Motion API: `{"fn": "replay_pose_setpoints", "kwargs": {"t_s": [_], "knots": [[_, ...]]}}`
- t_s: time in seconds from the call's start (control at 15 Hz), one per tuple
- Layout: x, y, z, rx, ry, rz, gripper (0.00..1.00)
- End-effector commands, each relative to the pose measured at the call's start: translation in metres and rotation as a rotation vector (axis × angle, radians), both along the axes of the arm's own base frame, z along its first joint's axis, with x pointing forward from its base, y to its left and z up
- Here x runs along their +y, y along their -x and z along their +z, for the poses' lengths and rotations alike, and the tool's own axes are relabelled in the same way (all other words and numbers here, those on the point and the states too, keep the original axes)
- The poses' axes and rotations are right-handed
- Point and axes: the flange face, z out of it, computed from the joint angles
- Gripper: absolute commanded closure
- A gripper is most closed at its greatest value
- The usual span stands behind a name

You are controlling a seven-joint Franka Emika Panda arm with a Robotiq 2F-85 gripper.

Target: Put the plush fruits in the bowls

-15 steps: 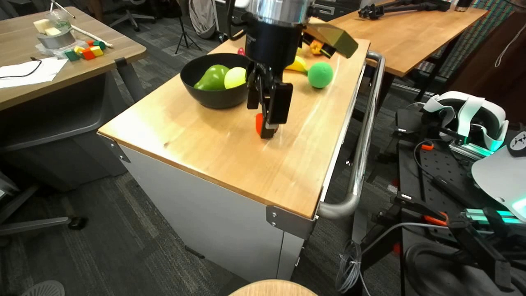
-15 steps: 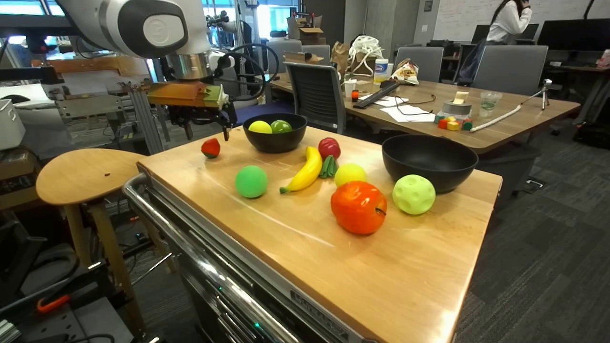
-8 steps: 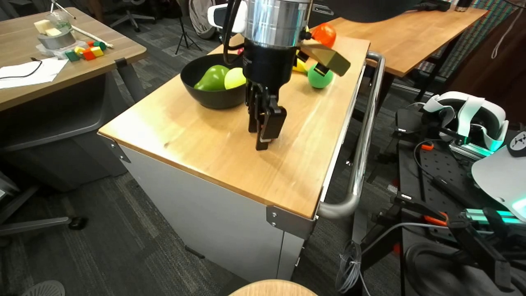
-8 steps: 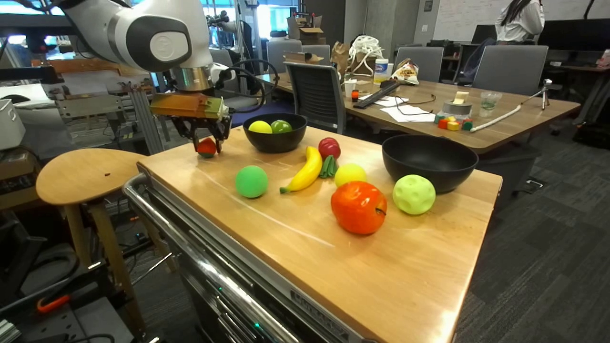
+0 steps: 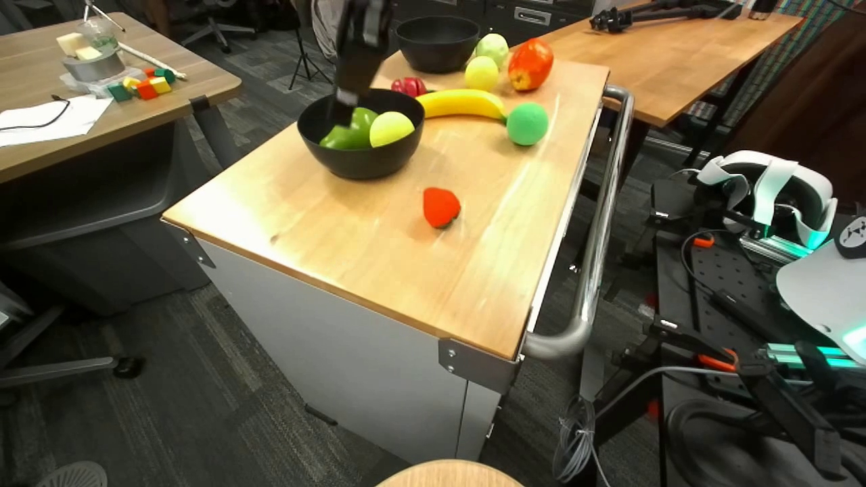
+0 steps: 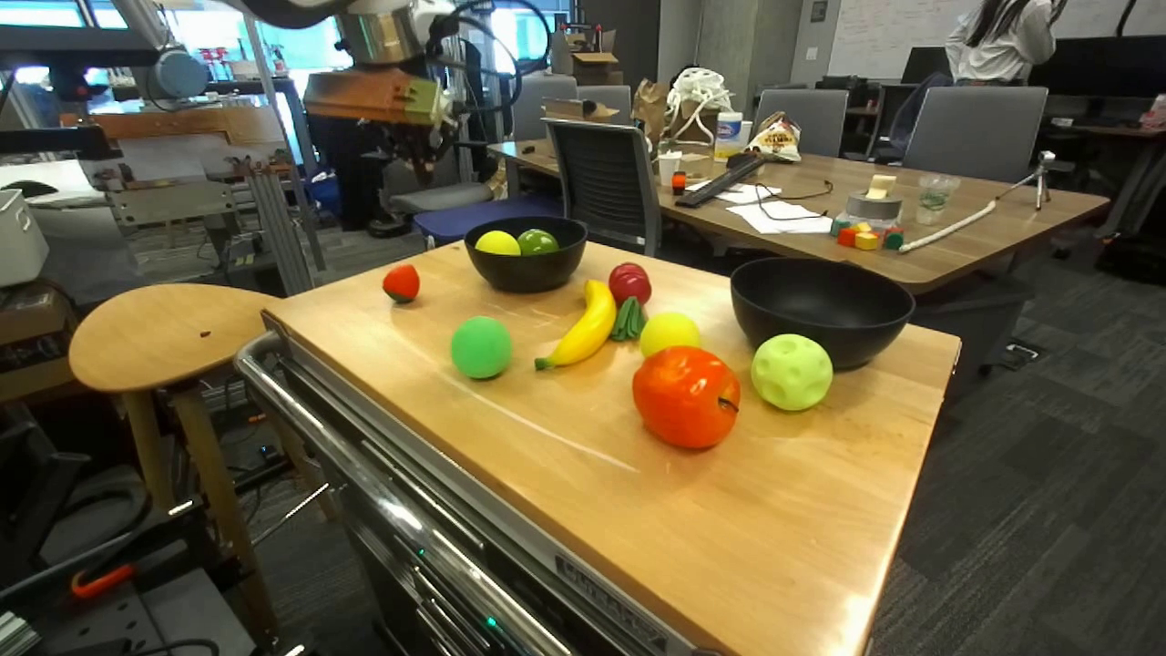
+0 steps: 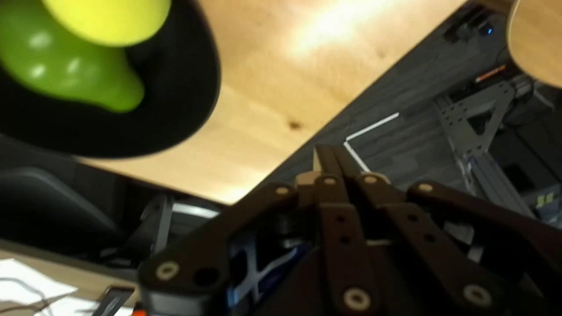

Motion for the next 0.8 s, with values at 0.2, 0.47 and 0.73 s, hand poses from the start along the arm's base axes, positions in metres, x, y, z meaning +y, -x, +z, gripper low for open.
{"fn": "replay_pose_setpoints", "kwargs": {"t_s": [0.2, 0.47, 0.73], "knots": [[-0.041, -0.020, 0.032, 0.084, -0.028, -0.065, 0.47], [-0.038, -0.016, -0.013, 0.226, -0.007, -0.058, 0.18], [-0.021, -0.008, -0.046, 0.295, 0.025, -0.013, 0.00]]}}
